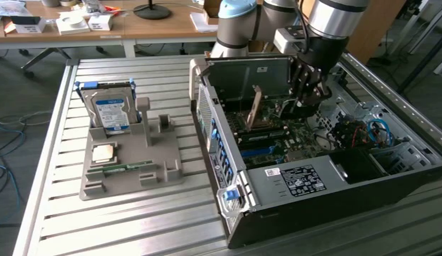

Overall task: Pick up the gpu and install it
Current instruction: 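Insert the gpu into the slot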

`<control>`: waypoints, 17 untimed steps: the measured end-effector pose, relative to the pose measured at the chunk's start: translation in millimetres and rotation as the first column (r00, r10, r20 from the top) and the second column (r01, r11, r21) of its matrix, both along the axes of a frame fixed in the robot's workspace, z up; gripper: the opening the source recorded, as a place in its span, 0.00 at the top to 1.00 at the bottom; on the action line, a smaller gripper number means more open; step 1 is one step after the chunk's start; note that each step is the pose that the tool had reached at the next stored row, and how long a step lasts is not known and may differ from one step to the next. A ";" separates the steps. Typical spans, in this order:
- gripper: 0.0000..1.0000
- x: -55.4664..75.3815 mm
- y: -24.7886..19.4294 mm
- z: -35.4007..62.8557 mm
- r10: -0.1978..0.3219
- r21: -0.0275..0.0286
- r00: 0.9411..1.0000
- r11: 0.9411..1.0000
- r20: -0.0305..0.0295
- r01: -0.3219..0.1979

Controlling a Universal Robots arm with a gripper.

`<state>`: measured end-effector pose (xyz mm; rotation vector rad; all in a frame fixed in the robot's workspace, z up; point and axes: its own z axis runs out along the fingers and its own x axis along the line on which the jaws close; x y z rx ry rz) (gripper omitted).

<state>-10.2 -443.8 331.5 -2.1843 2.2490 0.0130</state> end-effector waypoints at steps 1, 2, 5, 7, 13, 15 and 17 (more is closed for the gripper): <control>0.73 0.0 0.0 -0.7 0.005 0.000 1.000 1.000 0.000 -0.005; 0.73 0.0 0.0 -1.2 0.011 0.000 1.000 1.000 0.000 -0.011; 0.73 -0.2 -1.0 -2.1 0.022 0.000 1.000 1.000 0.000 -0.022; 0.73 -0.2 -2.3 -2.5 0.028 0.000 1.000 1.000 0.000 -0.028; 0.73 -2.1 -5.2 -3.9 0.042 0.000 0.999 0.999 0.000 -0.042; 0.73 -3.0 -5.3 -4.3 0.044 0.000 0.999 0.999 0.000 -0.044; 0.73 -4.1 -5.3 -5.8 0.044 0.000 0.999 0.999 0.000 -0.044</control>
